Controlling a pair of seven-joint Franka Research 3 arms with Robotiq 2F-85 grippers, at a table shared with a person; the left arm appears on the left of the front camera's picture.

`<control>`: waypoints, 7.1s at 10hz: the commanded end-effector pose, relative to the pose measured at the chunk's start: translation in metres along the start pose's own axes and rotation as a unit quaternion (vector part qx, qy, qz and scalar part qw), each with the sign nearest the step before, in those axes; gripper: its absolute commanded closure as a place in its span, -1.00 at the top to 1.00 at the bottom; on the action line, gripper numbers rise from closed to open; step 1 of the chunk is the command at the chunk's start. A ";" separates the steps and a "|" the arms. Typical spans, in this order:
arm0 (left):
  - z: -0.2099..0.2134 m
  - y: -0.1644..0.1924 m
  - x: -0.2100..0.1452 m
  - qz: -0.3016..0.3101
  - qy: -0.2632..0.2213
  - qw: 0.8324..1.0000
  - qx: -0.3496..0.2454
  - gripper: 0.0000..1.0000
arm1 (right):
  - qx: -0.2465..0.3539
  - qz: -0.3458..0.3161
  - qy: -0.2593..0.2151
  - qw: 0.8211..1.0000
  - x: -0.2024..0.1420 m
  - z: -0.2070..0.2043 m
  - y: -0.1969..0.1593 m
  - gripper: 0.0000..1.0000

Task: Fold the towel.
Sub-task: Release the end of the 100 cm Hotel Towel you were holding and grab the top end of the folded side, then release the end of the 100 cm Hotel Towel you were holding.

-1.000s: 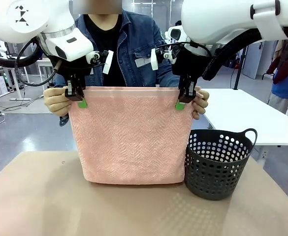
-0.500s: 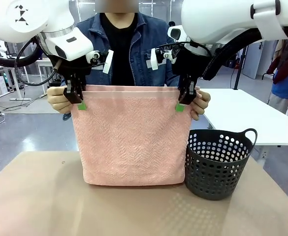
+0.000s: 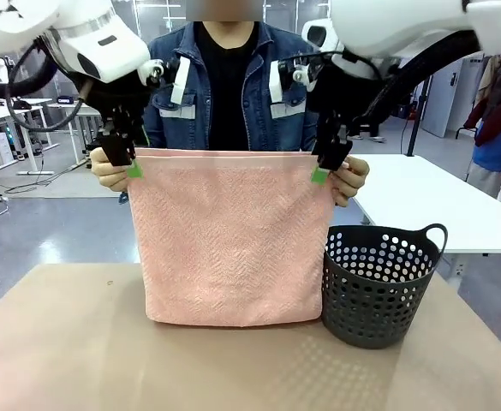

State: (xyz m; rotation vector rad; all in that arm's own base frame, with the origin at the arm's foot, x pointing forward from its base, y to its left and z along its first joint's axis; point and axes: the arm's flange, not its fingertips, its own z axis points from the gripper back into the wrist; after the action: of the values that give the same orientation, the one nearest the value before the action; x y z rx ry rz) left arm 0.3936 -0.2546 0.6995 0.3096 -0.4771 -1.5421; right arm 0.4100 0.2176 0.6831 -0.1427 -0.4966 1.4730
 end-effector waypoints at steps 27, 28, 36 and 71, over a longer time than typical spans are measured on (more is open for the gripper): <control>-0.025 0.045 0.010 -0.020 0.015 0.998 -0.060 -1.00 | 0.029 0.022 0.059 0.998 0.015 -0.017 -0.039 -1.00; -0.025 0.043 0.009 -0.020 0.015 0.998 -0.060 -1.00 | 0.028 0.022 0.059 0.998 0.016 -0.017 -0.038 -1.00; -0.027 0.046 0.013 -0.011 0.020 0.998 -0.050 -1.00 | 0.031 0.022 0.047 0.998 0.018 -0.018 -0.038 -1.00; -0.027 0.046 0.013 -0.011 0.020 0.998 -0.050 -1.00 | 0.031 0.022 0.047 0.998 0.018 -0.018 -0.038 -1.00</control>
State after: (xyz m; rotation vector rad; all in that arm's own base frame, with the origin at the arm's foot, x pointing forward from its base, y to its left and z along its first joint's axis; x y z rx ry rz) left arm 0.4451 -0.2704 0.6974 0.2529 -0.3660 -1.5677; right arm 0.4515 0.2361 0.6846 -0.1709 -0.3724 1.5176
